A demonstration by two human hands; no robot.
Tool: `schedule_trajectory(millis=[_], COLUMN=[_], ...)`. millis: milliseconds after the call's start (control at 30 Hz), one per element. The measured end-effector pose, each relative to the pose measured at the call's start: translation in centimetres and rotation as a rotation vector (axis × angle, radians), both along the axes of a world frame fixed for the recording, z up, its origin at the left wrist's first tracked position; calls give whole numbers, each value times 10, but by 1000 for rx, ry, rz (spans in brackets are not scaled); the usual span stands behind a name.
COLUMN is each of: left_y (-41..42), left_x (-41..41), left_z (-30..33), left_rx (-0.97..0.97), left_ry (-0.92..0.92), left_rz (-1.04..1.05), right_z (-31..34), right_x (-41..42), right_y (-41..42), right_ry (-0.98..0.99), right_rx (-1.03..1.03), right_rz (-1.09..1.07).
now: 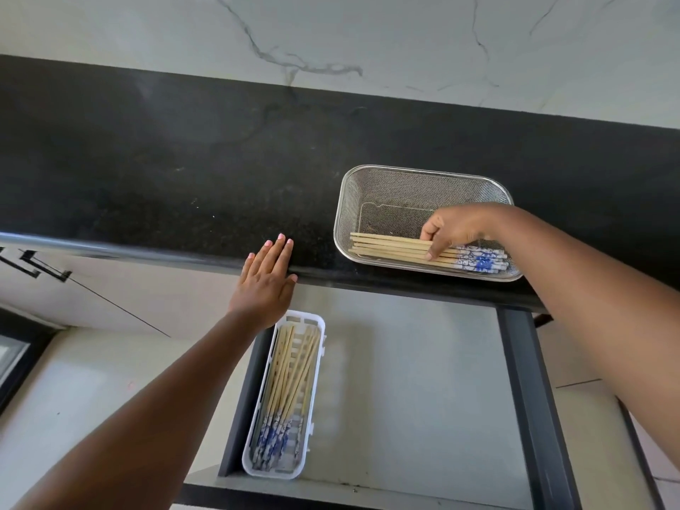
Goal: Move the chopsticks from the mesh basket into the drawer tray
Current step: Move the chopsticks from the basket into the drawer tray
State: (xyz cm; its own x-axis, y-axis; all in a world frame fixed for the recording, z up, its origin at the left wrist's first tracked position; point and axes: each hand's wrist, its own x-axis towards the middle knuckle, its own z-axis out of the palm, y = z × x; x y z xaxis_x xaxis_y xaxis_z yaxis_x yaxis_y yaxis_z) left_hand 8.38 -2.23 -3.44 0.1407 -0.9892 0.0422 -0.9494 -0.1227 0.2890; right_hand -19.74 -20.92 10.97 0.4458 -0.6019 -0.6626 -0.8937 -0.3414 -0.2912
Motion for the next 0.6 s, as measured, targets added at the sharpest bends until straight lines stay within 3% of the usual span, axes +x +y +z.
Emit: schedule_trajectory(millis=[600], left_y=[0], left_x=[-1], left_z=[0], left_rx=[7], left_ry=[8], left_rz=[2], right_z=[2], right_x=[-15], right_y=[-11], right_ry=[-85], right_rx=[-92], right_rz=[-98])
